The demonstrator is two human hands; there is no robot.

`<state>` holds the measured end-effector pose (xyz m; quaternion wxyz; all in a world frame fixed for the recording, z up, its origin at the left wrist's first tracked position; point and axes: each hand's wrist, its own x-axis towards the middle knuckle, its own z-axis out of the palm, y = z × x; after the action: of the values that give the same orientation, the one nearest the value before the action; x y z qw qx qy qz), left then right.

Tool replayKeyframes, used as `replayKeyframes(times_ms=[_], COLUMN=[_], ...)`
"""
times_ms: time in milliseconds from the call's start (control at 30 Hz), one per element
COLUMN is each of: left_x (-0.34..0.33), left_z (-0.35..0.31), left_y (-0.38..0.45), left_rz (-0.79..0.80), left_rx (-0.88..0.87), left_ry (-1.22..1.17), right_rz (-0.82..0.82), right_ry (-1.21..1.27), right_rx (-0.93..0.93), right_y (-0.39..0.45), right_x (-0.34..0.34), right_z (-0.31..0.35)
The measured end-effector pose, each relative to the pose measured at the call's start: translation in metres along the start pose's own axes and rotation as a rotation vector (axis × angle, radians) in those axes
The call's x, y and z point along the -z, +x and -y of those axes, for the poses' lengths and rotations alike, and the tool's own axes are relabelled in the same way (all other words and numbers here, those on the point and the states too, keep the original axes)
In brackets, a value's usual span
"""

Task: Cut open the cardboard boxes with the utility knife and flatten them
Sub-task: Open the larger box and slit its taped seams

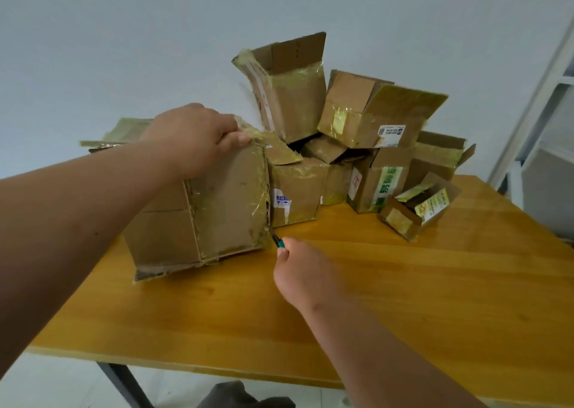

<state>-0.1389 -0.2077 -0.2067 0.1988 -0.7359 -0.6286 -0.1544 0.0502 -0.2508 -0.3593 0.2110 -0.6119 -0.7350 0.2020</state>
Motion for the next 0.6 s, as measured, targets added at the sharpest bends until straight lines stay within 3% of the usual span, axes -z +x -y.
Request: replayKeyframes(times_ms=[167,333,600], left_x=[0.001,0.024,0.016], left_z=[0.001,0.019,0.016], left_y=[-0.009,0.000,-0.007], left_rz=[-0.074,-0.133,-0.112], left_rx=[0.035,0.145,0.096], left_ry=[0.043,0.018,-0.010], right_rz=[0.128,0.177,0.002], right_ry=[-0.133,-0.037,0.125], right_rx=[-0.030,-0.067,-0.143], right_y=[-0.007,-0.002,0.002], right_x=[-0.007,-0.001,0.020], right_z=[-0.003,-0.006,-0.031])
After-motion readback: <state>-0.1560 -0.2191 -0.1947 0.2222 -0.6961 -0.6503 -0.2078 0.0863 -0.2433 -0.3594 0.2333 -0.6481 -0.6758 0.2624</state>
